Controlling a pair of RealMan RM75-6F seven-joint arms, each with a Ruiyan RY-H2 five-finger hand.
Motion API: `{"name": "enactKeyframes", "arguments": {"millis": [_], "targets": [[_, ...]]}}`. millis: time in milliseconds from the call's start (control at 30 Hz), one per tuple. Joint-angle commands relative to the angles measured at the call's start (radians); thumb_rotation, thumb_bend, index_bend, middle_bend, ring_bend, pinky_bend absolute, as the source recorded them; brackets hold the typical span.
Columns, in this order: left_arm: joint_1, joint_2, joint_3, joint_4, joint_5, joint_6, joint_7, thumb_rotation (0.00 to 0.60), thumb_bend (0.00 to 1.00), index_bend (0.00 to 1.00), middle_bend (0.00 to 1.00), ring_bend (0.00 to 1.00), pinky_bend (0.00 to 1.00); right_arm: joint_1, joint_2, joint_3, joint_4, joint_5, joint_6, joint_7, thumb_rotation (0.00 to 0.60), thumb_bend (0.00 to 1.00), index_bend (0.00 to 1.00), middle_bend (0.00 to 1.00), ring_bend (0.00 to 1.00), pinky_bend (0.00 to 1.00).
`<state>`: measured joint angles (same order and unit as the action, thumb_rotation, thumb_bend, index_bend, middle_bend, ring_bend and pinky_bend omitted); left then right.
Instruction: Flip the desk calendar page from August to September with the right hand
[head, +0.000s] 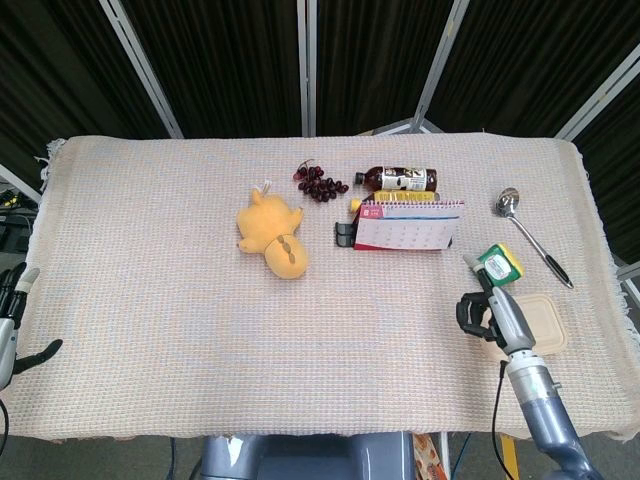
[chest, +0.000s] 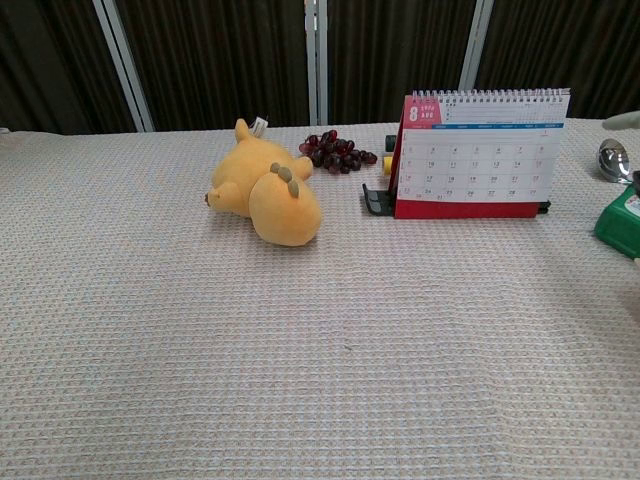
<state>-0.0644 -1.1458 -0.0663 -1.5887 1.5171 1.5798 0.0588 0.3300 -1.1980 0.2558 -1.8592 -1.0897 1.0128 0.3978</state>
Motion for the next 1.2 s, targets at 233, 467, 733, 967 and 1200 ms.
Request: {"name": "enactKeyframes", "arguments": {"millis": [233, 467, 733, 967, 1200], "targets": [[0.012, -0.003, -0.009, 0.0, 0.016, 0.04, 0.01, 0.6, 0.02, 0.0, 0.0, 0.0, 0.0, 0.169, 0.01, 0.177, 0.097, 0.371, -0.504, 0.383, 0.6, 0.55, 0.0, 0.79, 0.81, 0.71], [0.011, -0.005, -0.01, 0.003, 0.02, 0.041, 0.012, 0.6, 0.02, 0.0, 0.0, 0.0, 0.0, 0.216, -0.058, 0.175, 0.225, 0.428, -0.562, 0.406, 0.6, 0.55, 0.0, 0.79, 0.81, 0.71], [0.007, -0.004, -0.013, 0.004, 0.011, 0.031, 0.012, 0.6, 0.02, 0.0, 0.0, 0.0, 0.0, 0.253, -0.112, 0.156, 0.323, 0.5, -0.58, 0.403, 0.6, 0.55, 0.0, 0.78, 0.81, 0.71], [0.006, -0.004, -0.011, 0.004, 0.012, 0.026, 0.013, 0.6, 0.02, 0.0, 0.0, 0.0, 0.0, 0.265, -0.143, 0.145, 0.386, 0.545, -0.613, 0.407, 0.6, 0.55, 0.0, 0.78, 0.81, 0.71], [0.004, -0.006, -0.01, 0.004, 0.017, 0.025, 0.017, 0.6, 0.02, 0.0, 0.0, 0.0, 0.0, 0.273, -0.167, 0.147, 0.432, 0.557, -0.629, 0.399, 0.6, 0.55, 0.0, 0.78, 0.81, 0.71]]}}
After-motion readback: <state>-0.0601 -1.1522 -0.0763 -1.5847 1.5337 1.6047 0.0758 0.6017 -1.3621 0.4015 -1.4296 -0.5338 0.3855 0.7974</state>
